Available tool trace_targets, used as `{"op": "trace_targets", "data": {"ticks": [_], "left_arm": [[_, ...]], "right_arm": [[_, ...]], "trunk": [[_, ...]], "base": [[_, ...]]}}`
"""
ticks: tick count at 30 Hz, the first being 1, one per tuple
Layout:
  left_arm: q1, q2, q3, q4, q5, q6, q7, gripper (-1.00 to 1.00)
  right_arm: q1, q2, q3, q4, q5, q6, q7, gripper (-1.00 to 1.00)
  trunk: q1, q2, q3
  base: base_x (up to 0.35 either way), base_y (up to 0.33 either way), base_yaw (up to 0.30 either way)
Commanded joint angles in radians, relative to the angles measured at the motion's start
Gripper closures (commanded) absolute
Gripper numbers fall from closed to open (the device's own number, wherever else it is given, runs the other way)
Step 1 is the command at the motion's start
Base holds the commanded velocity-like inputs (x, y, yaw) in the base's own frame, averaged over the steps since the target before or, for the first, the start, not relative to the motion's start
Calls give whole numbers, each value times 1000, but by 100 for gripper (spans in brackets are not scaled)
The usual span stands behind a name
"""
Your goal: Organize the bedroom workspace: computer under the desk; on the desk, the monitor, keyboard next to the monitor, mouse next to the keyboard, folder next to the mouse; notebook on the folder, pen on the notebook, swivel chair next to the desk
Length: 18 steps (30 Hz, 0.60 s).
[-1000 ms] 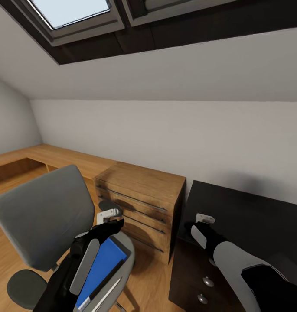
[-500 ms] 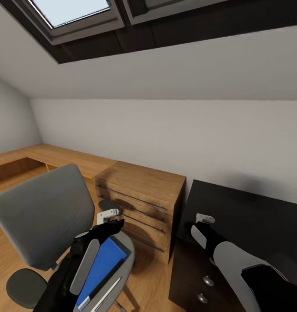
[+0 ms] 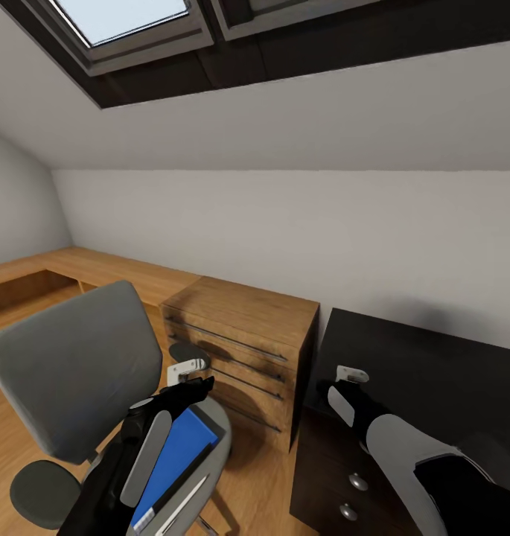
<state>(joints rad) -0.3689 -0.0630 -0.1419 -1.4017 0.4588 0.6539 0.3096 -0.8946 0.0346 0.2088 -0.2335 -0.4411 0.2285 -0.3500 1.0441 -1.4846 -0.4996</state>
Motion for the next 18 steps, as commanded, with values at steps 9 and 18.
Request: {"op": "trace_targets", "data": {"ticks": [9, 18], "left_arm": [[-1, 1, -1, -1, 13, 4, 9, -100], [-1, 2, -1, -1, 14, 4, 9, -100]], "right_arm": [[0, 0, 6, 5, -8, 11, -8, 100], [0, 1, 6, 5, -8, 9, -7, 100]], "trunk": [[0, 0, -1], [0, 0, -1]], "base": [[0, 0, 0], [0, 0, 0]]}}
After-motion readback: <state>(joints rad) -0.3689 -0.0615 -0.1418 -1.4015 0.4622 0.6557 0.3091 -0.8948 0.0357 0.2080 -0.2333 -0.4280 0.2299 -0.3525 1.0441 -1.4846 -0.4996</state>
